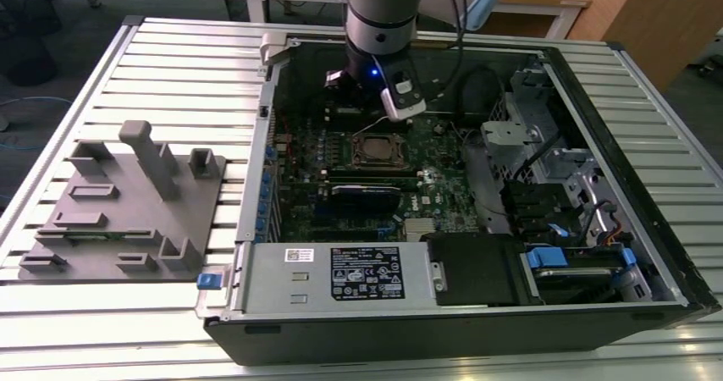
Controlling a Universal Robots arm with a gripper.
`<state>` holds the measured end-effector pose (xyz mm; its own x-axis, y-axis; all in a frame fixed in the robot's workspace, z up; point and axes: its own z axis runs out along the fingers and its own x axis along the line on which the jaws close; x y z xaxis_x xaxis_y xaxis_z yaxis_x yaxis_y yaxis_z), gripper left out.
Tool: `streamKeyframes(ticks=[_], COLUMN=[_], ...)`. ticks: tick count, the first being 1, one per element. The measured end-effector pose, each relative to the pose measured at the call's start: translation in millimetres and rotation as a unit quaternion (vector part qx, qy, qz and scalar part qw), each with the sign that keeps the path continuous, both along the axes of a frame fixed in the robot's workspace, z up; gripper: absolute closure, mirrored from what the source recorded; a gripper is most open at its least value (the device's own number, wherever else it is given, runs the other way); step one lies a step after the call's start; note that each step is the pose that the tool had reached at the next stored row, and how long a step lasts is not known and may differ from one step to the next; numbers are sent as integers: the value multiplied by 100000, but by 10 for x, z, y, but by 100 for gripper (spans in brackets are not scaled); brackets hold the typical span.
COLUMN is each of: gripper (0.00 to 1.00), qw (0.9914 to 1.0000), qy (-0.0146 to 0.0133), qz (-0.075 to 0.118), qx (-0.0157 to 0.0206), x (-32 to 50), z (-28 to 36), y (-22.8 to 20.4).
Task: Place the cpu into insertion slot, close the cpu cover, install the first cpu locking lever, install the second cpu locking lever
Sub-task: 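Install the first cpu locking lever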
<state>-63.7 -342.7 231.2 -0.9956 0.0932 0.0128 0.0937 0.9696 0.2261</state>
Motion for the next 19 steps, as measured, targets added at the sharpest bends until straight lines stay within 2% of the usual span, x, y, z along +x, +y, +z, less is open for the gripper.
streamKeyframes(ticks=[13, 19], gripper=[89, 89], qw=[100000, 100000], qy=[-7, -3], qz=[5, 2], qx=[6, -2], x=[8, 8], z=[-3, -14], y=[3, 50])
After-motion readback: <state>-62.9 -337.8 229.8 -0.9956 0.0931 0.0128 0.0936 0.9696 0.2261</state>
